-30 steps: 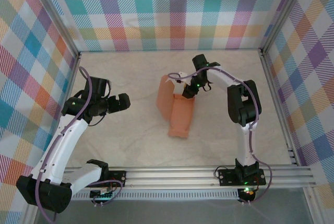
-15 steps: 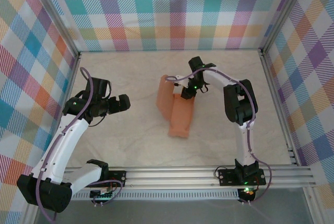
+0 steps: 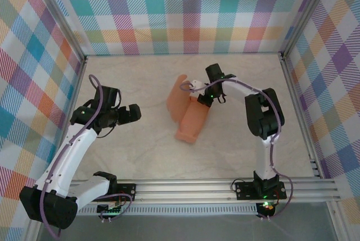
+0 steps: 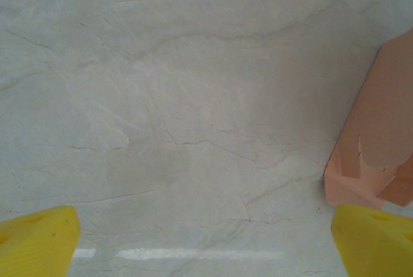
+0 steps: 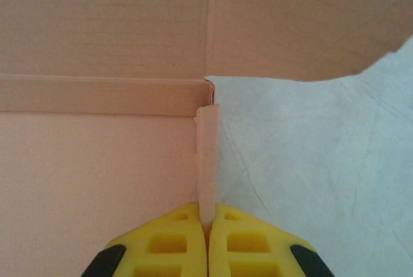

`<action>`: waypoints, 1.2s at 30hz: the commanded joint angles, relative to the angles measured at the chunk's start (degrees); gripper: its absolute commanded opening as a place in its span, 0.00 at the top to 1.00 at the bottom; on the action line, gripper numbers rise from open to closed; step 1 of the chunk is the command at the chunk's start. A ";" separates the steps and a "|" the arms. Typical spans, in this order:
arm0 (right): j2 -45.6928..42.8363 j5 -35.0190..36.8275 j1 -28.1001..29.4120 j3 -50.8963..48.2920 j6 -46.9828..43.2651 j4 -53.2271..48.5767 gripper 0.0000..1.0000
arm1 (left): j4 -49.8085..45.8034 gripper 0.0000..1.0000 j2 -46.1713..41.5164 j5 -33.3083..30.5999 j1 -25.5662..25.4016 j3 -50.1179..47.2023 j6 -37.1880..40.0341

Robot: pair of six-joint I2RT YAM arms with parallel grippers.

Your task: Fold the paper box

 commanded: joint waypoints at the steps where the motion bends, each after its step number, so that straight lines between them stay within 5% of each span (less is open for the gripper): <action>1: -4.45 4.86 0.46 -2.76 9.35 6.22 1.00 | 3.12 0.00 -0.84 1.73 0.75 -1.70 -1.38; 11: -14.05 20.64 3.37 -8.84 48.45 0.78 1.00 | 16.81 0.02 -9.94 5.63 -3.35 -10.86 2.99; 16: -19.18 15.12 6.40 -16.69 48.05 2.47 1.00 | 23.45 0.28 -10.94 8.82 -13.81 -14.14 15.03; 19: -20.10 15.33 6.64 -19.48 46.64 1.10 1.00 | 26.30 0.27 -8.60 5.27 -20.67 -14.87 23.74; 24: -21.34 17.48 6.65 -22.70 46.39 1.57 1.00 | 34.91 0.27 -0.15 14.88 -25.92 -15.94 33.77; 27: -21.05 18.29 6.69 -23.76 46.47 2.33 1.00 | 45.59 0.27 4.84 12.22 -30.32 -18.66 38.58; 36: -20.60 20.65 6.79 -24.98 43.81 3.17 0.99 | 52.34 0.37 21.46 12.21 -32.87 -14.50 46.34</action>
